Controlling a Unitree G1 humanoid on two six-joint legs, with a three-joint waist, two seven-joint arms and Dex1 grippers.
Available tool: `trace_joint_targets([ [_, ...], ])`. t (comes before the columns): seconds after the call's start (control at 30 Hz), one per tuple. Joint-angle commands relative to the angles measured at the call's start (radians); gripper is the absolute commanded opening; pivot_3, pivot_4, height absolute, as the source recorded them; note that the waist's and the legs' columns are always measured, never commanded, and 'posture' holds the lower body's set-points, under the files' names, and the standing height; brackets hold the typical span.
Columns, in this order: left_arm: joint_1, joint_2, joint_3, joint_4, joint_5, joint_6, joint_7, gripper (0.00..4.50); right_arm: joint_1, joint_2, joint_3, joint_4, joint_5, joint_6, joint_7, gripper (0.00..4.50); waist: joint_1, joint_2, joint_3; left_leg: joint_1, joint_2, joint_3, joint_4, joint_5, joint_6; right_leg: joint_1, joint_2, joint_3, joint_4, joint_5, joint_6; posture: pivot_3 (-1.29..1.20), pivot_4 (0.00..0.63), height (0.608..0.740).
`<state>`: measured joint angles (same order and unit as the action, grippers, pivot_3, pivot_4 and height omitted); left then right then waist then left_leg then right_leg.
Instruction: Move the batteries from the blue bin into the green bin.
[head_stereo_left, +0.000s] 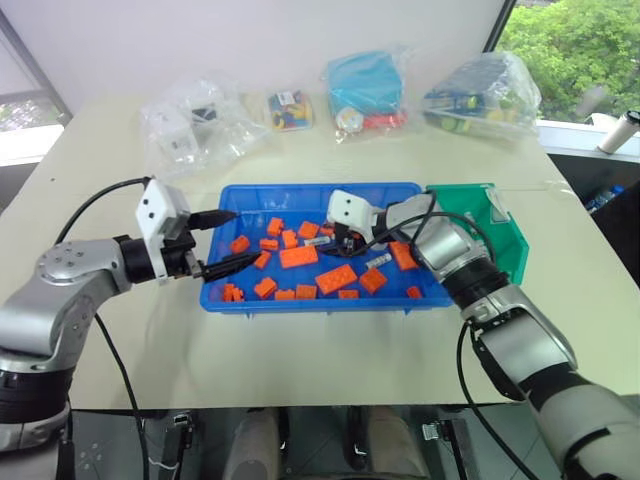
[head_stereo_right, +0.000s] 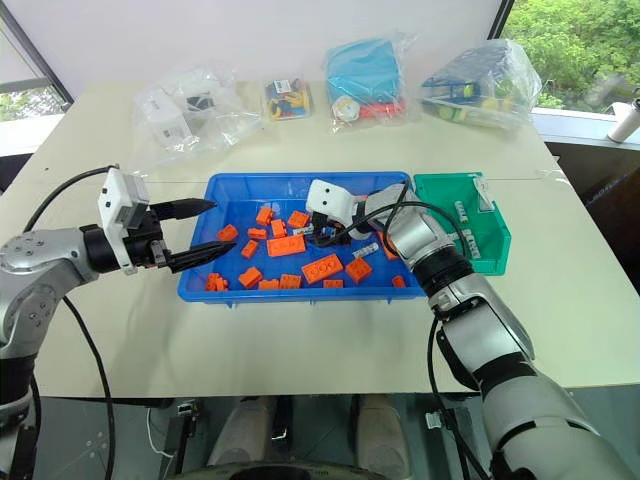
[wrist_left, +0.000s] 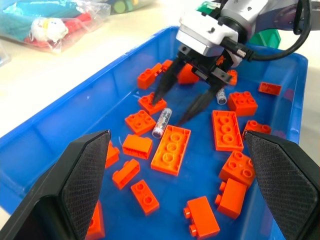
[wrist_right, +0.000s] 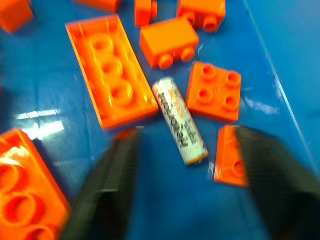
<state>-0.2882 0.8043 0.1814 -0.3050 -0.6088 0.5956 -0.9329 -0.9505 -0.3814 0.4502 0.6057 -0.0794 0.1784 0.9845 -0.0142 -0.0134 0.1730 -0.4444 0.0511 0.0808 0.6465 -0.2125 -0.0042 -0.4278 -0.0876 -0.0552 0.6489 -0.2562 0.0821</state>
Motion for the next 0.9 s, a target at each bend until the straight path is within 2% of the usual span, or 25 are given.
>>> trace_joint_targets([
  [0.03, -0.008, 0.01, 0.037, -0.036, -0.009, -0.018, 0.006, 4.5, -0.032, 0.006, -0.019, 0.025, -0.023, -0.059, 0.012, 4.48, -0.001, 0.0, 0.0, 0.0, 0.0, 0.0, 0.0, 0.0, 0.0, 0.0, 0.0, 0.0, 0.0, 0.0, 0.0, 0.0, 0.15, 0.736],
  [0.3, -0.024, 0.008, 0.031, -0.031, -0.008, -0.018, 0.016, 4.5, -0.046, 0.034, -0.037, 0.092, -0.029, -0.117, 0.039, 4.48, -0.002, 0.0, 0.0, 0.0, 0.0, 0.0, 0.0, 0.0, 0.0, 0.0, 0.0, 0.0, 0.0, 0.0, 0.0, 0.0, 0.15, 0.736],
  [0.6, -0.049, 0.006, 0.019, -0.019, -0.003, -0.018, 0.016, 4.5, -0.036, 0.081, 0.002, 0.125, -0.079, -0.12, 0.098, 4.48, -0.003, 0.0, 0.0, 0.001, 0.0, 0.0, 0.0, 0.0, 0.0, 0.001, 0.0, 0.0, 0.0, 0.0, 0.0, 0.0, 0.15, 0.736],
  [0.7, -0.05, 0.007, 0.021, -0.018, -0.003, -0.019, 0.015, 4.5, -0.024, 0.078, 0.013, 0.126, -0.096, -0.097, 0.125, 3.63, -0.001, 0.0, 0.0, 0.001, 0.0, 0.0, 0.0, 0.0, 0.0, 0.001, 0.0, 0.0, 0.0, 0.0, 0.0, 0.0, 0.15, 0.736],
  [0.9, -0.048, 0.011, 0.027, -0.02, -0.005, -0.018, 0.014, 4.5, 0.007, 0.065, 0.002, 0.083, -0.087, -0.039, 0.163, 0.6, -0.001, 0.0, -0.001, 0.002, 0.0, 0.0, 0.0, 0.0, 0.0, 0.002, 0.0, 0.0, 0.0, 0.0, 0.0, 0.0, 0.15, 0.736],
])
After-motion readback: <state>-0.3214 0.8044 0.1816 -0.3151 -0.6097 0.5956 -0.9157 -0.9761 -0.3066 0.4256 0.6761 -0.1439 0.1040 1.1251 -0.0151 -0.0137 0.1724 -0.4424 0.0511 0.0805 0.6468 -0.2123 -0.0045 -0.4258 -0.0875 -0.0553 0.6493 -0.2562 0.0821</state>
